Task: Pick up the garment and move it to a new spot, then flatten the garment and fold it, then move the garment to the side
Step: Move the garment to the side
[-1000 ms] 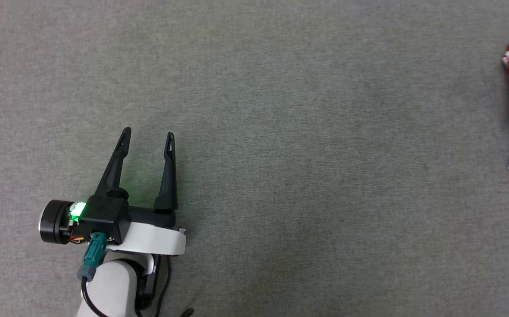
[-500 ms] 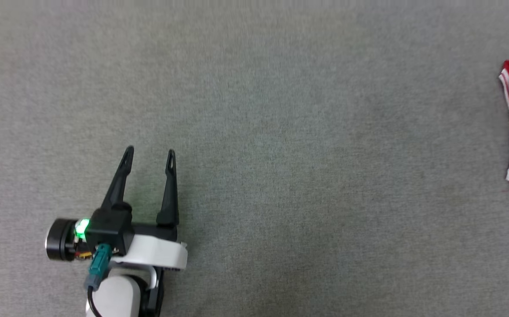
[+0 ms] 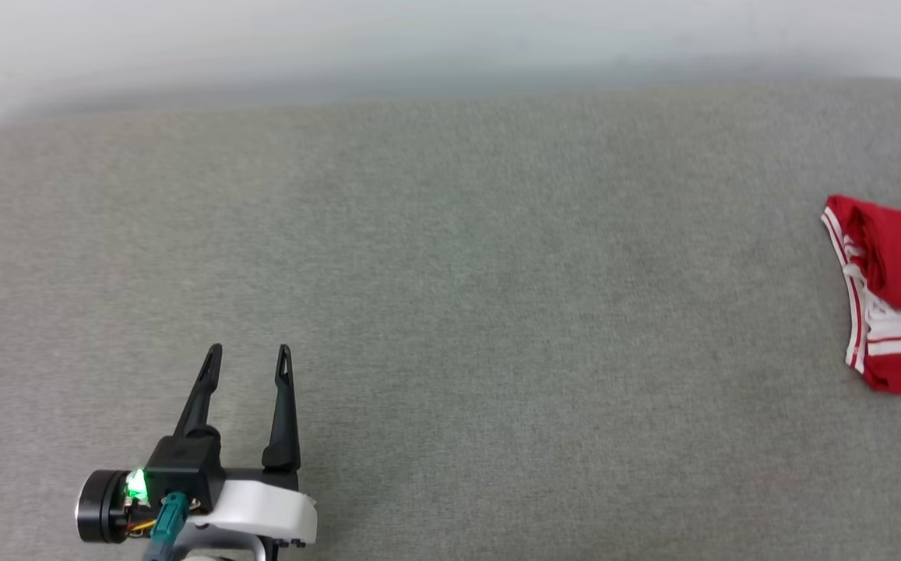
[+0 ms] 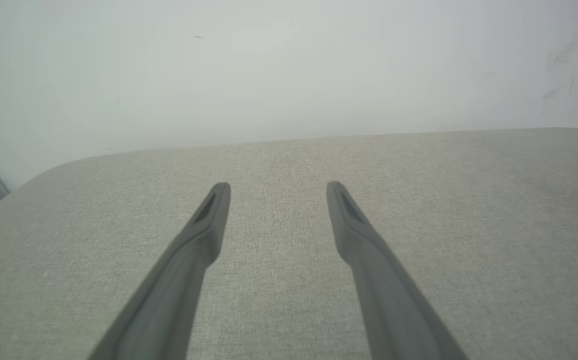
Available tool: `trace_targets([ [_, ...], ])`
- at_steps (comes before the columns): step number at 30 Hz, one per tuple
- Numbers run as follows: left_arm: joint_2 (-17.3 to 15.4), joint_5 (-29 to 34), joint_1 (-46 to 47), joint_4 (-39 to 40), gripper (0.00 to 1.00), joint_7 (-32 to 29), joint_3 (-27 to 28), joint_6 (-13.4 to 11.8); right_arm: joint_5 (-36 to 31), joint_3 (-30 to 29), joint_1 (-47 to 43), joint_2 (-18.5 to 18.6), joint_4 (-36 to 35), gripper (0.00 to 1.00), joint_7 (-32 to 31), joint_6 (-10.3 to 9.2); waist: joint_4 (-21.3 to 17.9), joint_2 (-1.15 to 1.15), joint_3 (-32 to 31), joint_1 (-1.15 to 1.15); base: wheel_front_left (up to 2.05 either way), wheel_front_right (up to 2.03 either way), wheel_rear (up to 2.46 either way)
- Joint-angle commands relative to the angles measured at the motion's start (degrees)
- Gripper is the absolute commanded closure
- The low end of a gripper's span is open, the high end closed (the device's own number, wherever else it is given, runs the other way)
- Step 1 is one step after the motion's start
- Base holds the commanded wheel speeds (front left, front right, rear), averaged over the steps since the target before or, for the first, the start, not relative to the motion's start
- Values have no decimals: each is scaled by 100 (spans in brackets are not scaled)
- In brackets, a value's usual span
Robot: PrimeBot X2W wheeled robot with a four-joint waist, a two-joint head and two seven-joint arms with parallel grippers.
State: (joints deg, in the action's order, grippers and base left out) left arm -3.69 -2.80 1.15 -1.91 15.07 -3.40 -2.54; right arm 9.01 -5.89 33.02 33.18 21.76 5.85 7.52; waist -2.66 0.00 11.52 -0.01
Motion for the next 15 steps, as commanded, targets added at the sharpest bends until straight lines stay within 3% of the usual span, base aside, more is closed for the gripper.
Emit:
trace_targets([
  [1,-9,-18,-85,-12,0,13,24,10,-103,-70,-188,-247,-194,0,146,-7,111,0,-206,1,0,0,0],
  [9,2,-52,-249,-87,0,13,78,-4,-326,-30,-1096,-1501,-1272,0,740,-7,319,0,-603,1,0,0,0],
  [15,21,-83,-357,-148,0,13,72,-31,-418,218,-1803,-2217,-1677,0,852,-7,441,0,-804,1,0,0,0],
])
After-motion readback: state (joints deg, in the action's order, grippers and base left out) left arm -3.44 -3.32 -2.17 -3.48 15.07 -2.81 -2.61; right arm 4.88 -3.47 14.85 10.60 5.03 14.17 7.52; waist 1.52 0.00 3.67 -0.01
